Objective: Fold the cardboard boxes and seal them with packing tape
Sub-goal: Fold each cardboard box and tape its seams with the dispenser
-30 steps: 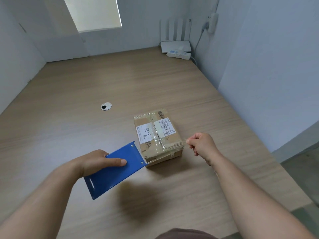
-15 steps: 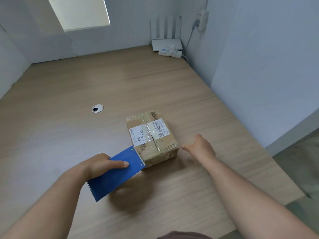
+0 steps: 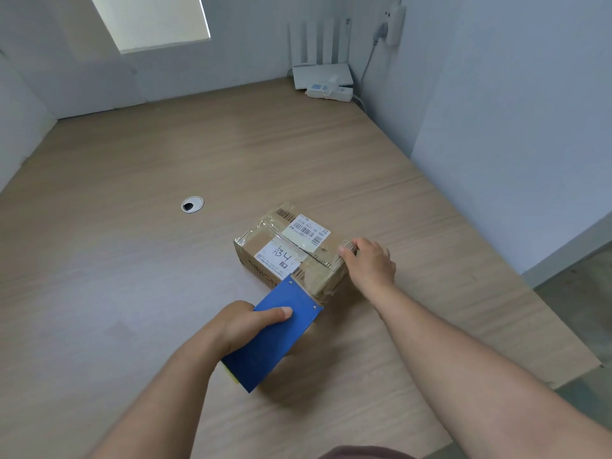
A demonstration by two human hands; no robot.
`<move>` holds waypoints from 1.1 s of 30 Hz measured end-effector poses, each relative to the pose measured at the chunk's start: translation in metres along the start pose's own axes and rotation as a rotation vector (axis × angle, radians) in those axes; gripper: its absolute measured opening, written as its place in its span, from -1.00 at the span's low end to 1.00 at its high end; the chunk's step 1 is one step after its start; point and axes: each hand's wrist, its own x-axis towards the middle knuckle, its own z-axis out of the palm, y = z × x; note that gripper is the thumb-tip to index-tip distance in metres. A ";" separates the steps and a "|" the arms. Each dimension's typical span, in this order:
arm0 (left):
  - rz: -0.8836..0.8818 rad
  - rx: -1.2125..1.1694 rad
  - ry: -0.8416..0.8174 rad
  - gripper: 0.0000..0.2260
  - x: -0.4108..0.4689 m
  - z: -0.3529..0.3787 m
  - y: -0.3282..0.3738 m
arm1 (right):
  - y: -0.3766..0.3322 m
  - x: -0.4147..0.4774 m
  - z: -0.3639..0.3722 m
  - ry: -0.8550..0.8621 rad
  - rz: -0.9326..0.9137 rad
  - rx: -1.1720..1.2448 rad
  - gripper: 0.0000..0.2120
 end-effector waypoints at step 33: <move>-0.219 0.834 0.521 -0.73 -0.024 -0.009 -0.010 | 0.010 0.001 -0.008 -0.099 0.029 0.388 -0.81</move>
